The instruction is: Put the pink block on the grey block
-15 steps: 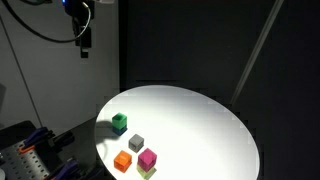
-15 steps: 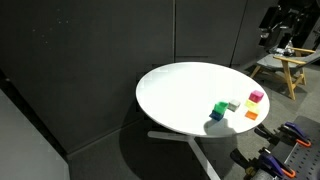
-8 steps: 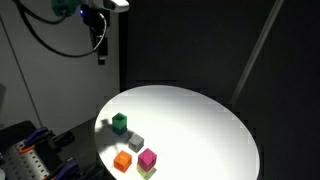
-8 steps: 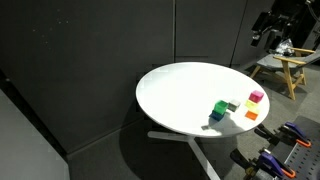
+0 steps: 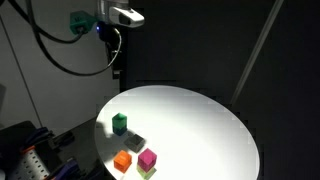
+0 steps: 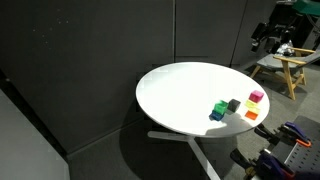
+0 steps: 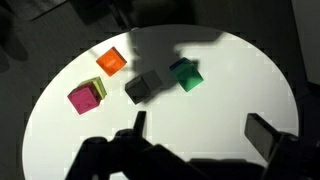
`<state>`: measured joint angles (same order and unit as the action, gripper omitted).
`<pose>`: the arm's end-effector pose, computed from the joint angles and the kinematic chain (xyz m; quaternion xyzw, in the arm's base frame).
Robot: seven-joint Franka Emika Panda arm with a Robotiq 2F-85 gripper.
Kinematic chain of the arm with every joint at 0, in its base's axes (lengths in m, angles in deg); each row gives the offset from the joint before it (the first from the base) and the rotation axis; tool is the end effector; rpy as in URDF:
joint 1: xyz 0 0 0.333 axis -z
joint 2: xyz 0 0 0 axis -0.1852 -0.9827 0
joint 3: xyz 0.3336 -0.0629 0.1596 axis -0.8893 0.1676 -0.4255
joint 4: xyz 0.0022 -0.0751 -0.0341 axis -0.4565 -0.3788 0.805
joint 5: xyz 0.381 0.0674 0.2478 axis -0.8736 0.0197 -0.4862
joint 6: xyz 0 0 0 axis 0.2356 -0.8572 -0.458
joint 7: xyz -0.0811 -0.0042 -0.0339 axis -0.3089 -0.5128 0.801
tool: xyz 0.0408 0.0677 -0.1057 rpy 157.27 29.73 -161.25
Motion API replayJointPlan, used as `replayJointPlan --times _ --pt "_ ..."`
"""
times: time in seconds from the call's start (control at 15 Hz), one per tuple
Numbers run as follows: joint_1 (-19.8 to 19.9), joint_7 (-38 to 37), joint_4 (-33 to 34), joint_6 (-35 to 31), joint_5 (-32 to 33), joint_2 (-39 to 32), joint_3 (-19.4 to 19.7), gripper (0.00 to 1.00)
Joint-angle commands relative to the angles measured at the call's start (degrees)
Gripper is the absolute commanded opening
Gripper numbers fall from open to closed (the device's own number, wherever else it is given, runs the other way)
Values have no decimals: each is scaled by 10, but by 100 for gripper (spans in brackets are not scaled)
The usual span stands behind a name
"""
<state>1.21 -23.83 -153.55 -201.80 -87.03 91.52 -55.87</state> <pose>0.4149 -0.1341 0.4385 -0.9658 0.2489 -0.0181 0.0698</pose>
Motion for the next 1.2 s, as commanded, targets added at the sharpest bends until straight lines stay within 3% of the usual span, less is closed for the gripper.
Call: replayJointPlan --times 0.0,1.13 --pt "13 -3 4 -22 23 -22 10 100" --pt "37 0 -13 -76 77 -125 47 100"
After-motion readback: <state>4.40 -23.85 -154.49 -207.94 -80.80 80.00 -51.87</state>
